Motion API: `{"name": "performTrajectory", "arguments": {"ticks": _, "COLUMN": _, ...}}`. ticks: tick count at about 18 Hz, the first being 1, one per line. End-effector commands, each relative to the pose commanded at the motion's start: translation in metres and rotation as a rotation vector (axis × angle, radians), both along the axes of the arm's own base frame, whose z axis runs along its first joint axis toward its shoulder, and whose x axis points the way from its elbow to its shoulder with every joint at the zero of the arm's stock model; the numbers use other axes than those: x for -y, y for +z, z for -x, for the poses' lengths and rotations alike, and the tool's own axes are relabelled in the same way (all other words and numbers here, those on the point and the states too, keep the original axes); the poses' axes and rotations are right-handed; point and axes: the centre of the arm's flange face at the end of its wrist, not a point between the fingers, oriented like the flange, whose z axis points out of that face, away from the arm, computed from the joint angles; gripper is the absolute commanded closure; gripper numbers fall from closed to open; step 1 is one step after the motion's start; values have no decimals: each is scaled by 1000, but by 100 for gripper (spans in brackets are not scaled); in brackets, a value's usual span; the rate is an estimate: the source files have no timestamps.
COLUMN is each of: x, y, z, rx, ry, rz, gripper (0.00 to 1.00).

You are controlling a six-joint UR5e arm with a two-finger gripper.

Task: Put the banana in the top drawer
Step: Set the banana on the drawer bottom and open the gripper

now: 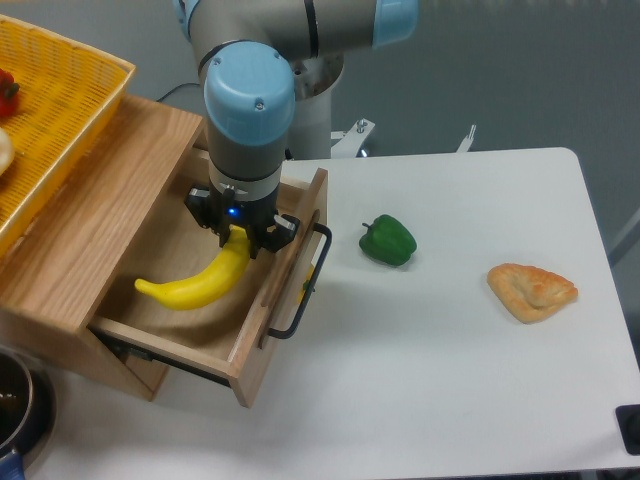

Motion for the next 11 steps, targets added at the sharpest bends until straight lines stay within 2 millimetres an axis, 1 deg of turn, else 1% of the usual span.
{"name": "performTrajectory", "arguments": {"ticks": 3, "x": -2, "y": -2, "z": -3, "rx": 2, "ry": -5, "rz": 5, "gripper": 58}}
{"name": "performTrajectory", "arguments": {"ticks": 5, "x": -2, "y": -4, "z": -3, "rx": 4, "ry": -5, "rz": 7, "gripper": 53}}
{"name": "performTrajectory", "arguments": {"ticks": 7, "x": -3, "y": -6, "z": -3, "rx": 6, "ry": -6, "rz": 12, "gripper": 51}}
{"name": "performTrajectory", "arguments": {"ticks": 8, "x": -5, "y": -6, "z": -7, "rx": 4, "ry": -14, "rz": 11, "gripper": 50}}
{"name": "performTrajectory", "arguments": {"ticks": 11, "x": -5, "y": -8, "z": -8, "rx": 5, "ry": -16, "rz": 14, "gripper": 45}}
